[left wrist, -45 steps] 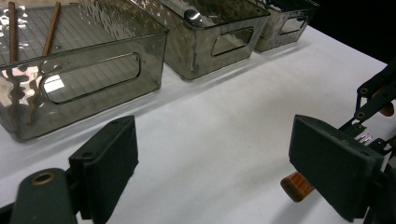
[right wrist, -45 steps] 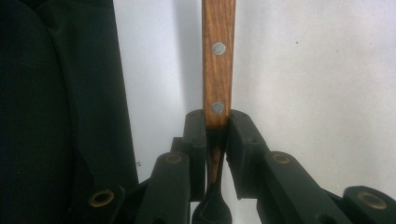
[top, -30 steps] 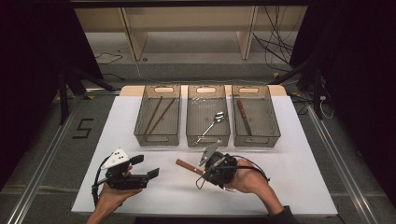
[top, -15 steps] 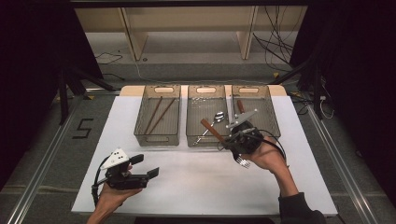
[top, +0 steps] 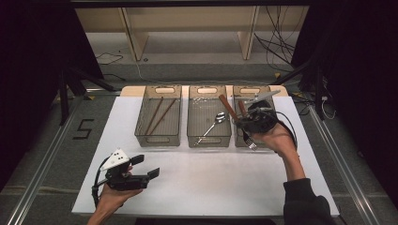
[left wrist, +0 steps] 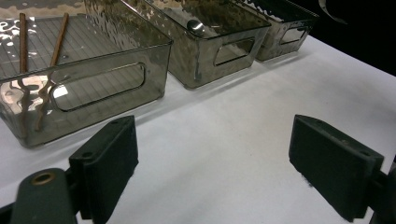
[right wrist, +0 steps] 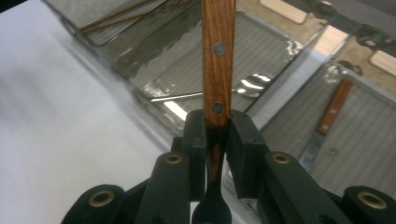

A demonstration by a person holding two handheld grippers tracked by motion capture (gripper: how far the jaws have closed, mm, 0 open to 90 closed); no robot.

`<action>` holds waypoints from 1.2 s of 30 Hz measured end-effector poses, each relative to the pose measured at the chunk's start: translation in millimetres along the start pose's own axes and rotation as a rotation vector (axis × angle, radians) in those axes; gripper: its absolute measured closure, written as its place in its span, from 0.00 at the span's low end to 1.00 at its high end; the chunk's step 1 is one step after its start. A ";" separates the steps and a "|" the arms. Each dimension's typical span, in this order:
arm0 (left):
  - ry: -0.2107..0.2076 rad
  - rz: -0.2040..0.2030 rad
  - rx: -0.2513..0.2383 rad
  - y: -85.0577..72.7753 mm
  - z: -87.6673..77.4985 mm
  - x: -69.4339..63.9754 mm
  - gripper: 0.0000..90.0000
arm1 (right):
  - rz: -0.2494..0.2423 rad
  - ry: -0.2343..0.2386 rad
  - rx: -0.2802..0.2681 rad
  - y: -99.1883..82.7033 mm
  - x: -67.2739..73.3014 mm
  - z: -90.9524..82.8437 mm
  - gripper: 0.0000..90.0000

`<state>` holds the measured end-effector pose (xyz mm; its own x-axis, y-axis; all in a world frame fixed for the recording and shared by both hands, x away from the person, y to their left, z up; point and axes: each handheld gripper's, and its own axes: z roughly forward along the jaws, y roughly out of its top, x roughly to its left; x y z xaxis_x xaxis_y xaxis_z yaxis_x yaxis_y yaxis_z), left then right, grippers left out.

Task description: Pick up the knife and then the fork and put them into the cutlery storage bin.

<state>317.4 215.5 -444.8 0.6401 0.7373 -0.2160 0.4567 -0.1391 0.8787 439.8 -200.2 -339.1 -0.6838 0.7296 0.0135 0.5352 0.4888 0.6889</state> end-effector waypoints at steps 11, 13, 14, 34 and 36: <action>-0.001 -0.006 -0.011 0.1 -0.1 0.0 0.17 | 0.097 -0.081 -0.025 10.6 -36.6 -0.8 0.88; -0.001 -0.007 -0.011 0.0 -0.1 0.0 0.17 | 0.119 -0.097 -0.027 10.8 -43.0 0.6 0.88; -0.002 -0.004 -0.009 0.1 -0.3 0.2 0.17 | 0.130 -0.101 -0.028 10.6 -46.2 1.4 0.88; -0.002 -0.006 -0.012 0.1 -0.7 0.3 0.17 | 0.295 -0.190 -0.004 2.9 -92.5 24.4 0.87; -0.002 -0.006 -0.013 0.1 -0.8 0.5 0.17 | 0.311 -0.196 0.001 1.7 -95.3 27.2 0.87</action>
<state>317.3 216.4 -444.5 0.6384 0.7369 -0.2223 0.4528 -0.1260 0.8827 519.3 -255.9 -359.0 -0.3805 0.9211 0.0827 0.7031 0.2300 0.6729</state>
